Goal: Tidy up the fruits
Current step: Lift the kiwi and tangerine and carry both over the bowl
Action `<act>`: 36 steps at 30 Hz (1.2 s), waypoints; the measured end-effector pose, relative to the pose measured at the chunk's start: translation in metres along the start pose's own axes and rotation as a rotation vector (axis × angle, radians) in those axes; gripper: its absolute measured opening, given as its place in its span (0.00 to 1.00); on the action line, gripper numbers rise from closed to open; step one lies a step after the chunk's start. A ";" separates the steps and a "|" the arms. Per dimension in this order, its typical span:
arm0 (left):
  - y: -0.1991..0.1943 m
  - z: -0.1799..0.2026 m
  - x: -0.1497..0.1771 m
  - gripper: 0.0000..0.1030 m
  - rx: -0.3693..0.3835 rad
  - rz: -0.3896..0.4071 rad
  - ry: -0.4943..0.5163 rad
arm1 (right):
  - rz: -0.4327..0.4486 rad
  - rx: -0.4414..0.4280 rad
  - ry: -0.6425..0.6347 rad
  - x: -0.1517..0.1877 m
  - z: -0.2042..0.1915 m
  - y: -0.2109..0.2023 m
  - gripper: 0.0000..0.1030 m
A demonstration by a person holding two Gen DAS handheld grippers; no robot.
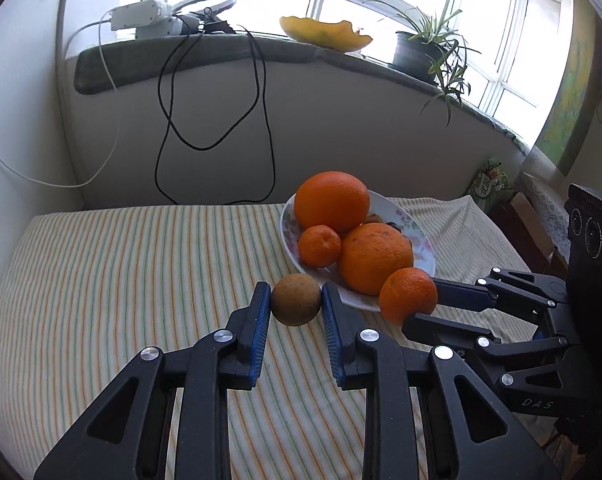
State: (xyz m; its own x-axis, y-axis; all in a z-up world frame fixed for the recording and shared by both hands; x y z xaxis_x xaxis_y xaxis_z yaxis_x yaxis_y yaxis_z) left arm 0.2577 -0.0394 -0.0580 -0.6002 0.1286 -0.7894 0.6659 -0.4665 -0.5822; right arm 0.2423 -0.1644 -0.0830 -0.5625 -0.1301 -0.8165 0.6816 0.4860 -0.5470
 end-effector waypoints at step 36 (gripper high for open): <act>0.091 0.090 -0.060 0.23 0.093 -0.006 0.125 | 0.090 0.122 0.172 0.002 0.131 -0.010 0.36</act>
State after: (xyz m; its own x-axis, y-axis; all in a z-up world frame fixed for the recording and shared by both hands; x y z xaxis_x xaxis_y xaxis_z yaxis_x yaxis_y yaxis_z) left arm 0.3149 -0.1681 -0.0461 -0.5405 0.2373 -0.8072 0.6146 -0.5438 -0.5714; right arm 0.2952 -0.2827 -0.1035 -0.5613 0.0630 -0.8252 0.7782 0.3794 -0.5004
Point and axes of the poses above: each gripper's, at about its wrist camera, not at the fingertips, and y roughly the way its jaws point, z to its right, x to its underside, the point moved 3 cm from there along y, roughly the way its jaws point, and after that the axes turned 7 degrees about z, right-handed, at the moved point
